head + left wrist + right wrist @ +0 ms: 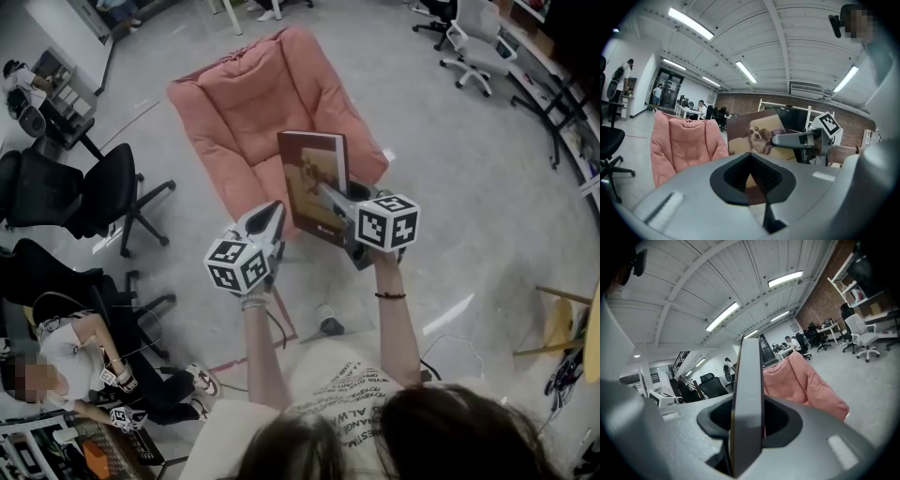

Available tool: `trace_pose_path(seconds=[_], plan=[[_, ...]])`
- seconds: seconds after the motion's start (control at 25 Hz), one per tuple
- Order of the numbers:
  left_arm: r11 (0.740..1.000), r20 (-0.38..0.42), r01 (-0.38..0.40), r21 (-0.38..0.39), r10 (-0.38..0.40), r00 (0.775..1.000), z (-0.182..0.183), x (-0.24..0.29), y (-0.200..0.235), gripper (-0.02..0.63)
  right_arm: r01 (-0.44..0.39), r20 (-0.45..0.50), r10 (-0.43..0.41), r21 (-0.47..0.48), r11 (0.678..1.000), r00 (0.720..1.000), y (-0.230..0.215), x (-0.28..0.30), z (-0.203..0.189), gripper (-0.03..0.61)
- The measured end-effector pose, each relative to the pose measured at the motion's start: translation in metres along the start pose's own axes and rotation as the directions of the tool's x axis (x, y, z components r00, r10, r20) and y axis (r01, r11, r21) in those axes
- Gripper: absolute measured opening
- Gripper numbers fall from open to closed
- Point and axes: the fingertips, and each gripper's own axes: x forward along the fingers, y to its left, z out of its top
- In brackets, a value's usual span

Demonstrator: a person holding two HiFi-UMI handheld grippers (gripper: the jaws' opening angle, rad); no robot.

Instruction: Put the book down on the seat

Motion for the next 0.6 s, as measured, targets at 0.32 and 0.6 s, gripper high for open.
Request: trace_pose_path(seconds=[0.32,0.6], plan=[[1.000,0.001,-0.004,0.007,0.004,1.000,0.007,0.008,0.027,-0.002,-0.003,-0.001,0.003,0.007,1.000,1.000,-0.005,0.028,0.005,0.149],[1.000,0.011,-0.017,0.001,0.017,1.000,0.015,0.020,0.042,-0.002,-0.014,-0.006,0.014,0.008,1.000,1.000,-0.015,0.046,0.017,0.149]])
